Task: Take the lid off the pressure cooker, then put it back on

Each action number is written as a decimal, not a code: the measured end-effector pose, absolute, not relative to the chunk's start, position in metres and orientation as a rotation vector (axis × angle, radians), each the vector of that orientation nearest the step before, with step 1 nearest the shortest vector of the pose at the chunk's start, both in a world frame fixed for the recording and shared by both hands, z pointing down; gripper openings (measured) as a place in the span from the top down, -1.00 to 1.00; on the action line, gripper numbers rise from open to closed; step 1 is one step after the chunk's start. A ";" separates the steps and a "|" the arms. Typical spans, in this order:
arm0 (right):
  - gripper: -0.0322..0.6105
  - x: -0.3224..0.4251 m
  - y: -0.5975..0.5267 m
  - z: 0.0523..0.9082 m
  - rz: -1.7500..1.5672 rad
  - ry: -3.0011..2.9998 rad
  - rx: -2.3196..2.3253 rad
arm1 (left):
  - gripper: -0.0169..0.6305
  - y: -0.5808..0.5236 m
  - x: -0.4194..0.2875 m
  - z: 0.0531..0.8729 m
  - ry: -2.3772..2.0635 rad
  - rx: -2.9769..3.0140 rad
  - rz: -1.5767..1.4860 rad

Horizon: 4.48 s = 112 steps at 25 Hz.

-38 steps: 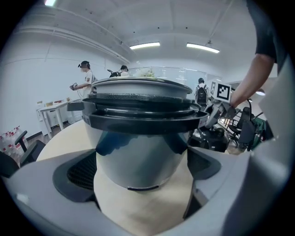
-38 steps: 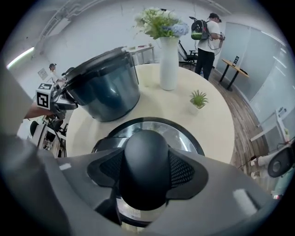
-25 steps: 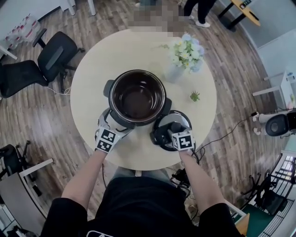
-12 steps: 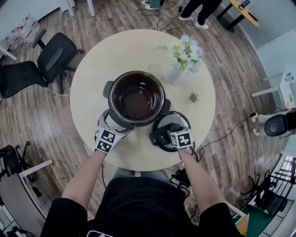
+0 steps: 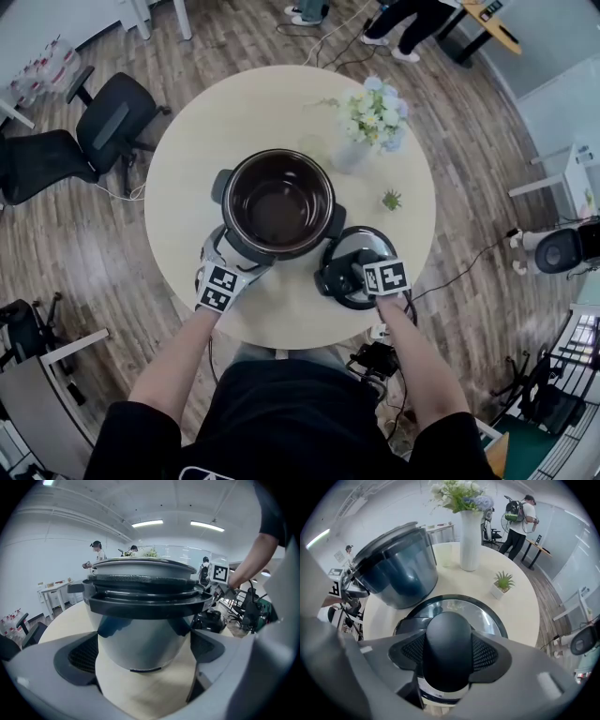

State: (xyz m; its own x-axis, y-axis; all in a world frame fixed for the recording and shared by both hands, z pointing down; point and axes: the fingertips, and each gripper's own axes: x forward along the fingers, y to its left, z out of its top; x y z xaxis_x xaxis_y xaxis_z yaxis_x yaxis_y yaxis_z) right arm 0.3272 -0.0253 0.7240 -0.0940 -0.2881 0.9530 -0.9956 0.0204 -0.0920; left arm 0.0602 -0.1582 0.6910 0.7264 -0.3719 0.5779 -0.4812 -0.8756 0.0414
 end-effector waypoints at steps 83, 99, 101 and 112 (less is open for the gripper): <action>0.00 0.116 -0.249 0.546 0.715 -1.633 0.867 | -0.88 -0.165 0.063 0.689 -0.682 2.748 0.796; -0.02 0.116 -0.250 0.546 0.639 -1.701 0.761 | -0.87 -0.169 0.066 0.688 -0.686 2.737 0.775; -0.02 0.116 -0.250 0.546 0.623 -1.701 0.726 | -0.87 -0.170 0.067 0.689 -0.689 2.734 0.774; -0.04 0.117 -0.252 0.549 0.605 -1.650 0.644 | -0.88 -0.174 0.069 0.690 -0.693 2.721 0.756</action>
